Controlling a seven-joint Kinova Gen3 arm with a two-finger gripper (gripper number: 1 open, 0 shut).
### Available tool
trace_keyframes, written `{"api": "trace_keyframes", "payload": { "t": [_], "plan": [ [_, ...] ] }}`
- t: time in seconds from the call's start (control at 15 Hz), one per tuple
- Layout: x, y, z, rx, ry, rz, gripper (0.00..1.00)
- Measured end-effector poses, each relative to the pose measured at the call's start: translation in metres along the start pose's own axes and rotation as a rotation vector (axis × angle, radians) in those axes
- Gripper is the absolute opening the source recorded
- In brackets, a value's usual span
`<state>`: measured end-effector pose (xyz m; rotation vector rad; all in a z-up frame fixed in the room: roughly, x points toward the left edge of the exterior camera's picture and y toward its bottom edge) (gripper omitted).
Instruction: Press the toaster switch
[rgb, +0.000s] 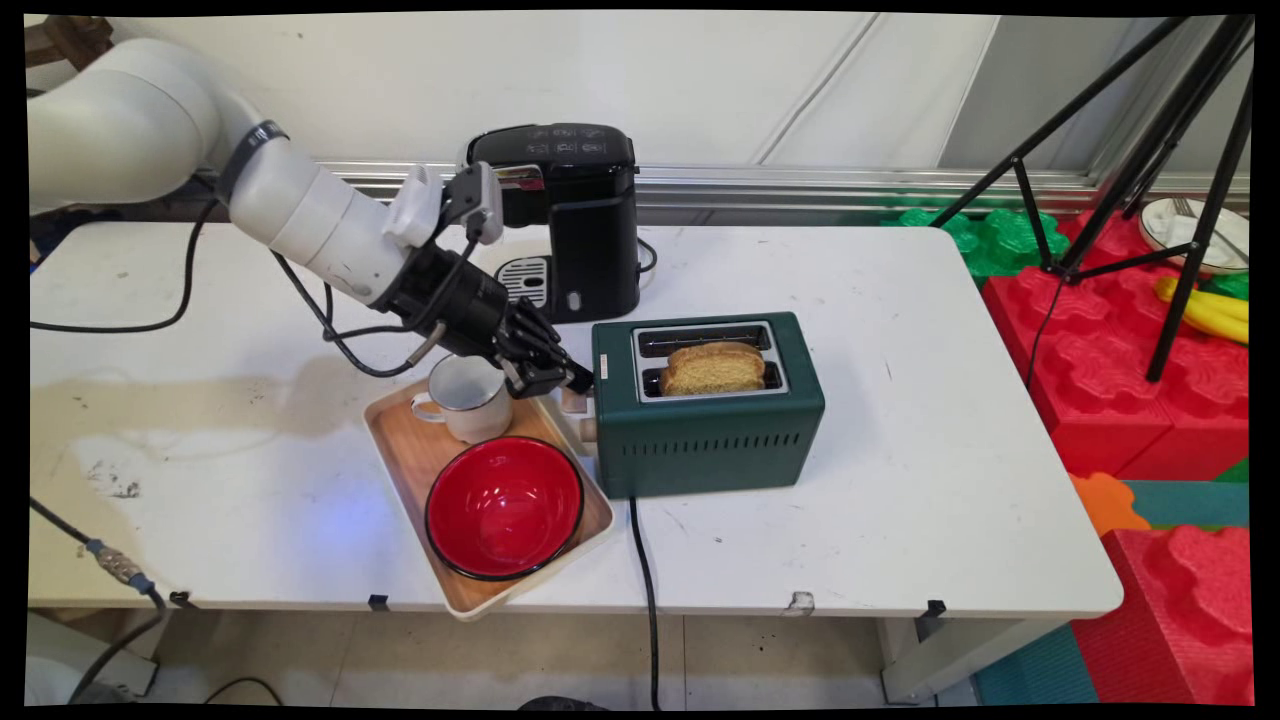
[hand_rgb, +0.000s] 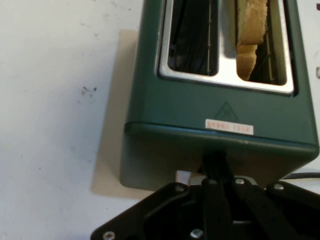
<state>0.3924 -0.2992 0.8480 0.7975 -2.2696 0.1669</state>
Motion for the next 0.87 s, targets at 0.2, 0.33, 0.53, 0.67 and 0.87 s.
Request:
{"api": "trace_keyframes", "payload": {
  "t": [0.2,0.33,0.53,0.67,0.87],
  "plan": [
    [-0.004,-0.002,0.008,0.002,-0.01,0.005,0.0],
    [-0.007,-0.002,0.012,0.001,-0.017,0.01,0.0],
    [-0.011,-0.003,0.015,-0.001,-0.024,0.021,0.0],
    [-0.014,-0.003,0.015,0.0,-0.028,0.027,0.0],
    [-0.017,-0.002,0.013,0.002,-0.031,0.03,0.0]
  ]
}}
